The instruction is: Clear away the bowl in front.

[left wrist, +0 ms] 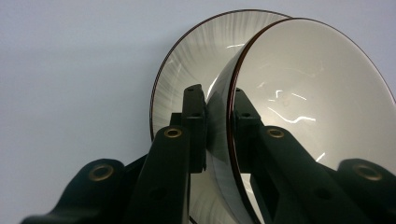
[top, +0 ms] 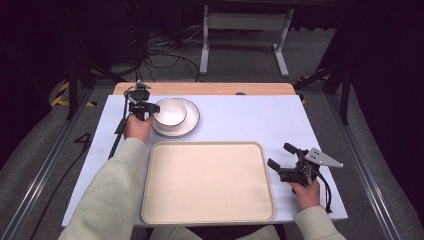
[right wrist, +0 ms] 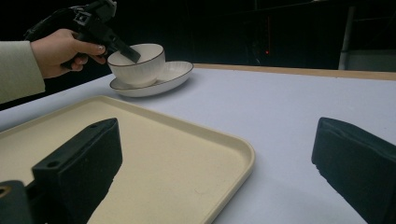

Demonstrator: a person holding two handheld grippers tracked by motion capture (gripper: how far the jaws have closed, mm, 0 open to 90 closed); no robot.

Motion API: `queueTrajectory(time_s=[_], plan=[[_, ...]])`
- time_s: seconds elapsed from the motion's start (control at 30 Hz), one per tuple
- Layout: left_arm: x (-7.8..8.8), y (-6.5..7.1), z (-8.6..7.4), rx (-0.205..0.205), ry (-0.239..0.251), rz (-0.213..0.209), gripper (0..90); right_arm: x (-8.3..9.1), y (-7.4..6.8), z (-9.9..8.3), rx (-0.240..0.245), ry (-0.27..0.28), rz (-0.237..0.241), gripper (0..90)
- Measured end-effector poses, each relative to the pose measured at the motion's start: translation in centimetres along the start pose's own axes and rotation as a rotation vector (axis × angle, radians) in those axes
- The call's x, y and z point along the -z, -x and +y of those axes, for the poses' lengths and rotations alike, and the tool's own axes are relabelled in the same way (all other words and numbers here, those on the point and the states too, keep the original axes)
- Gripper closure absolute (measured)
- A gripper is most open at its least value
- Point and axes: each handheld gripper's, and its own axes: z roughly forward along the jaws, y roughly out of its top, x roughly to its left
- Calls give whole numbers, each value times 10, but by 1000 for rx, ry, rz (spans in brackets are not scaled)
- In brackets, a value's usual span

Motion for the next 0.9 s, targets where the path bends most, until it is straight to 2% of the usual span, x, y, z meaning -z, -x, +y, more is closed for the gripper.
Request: queueTrajectory(time_s=[0.17,0.33,0.4,0.6,0.9], plan=[[8,4,1,-9,13,-21,808,0,0,0,-3,-1,-1,20],[17,11,1,-50,18,-21,808,0,0,0,-3,-3,2,21],[18,12,1,-54,20,-21,808,0,0,0,-3,-2,2,21],[33,18,1,-82,28,-55,808,-1,0,0,-3,-4,2,21],[54,28,-4,-169,37,-71,808,-1,0,0,0,-5,0,24]])
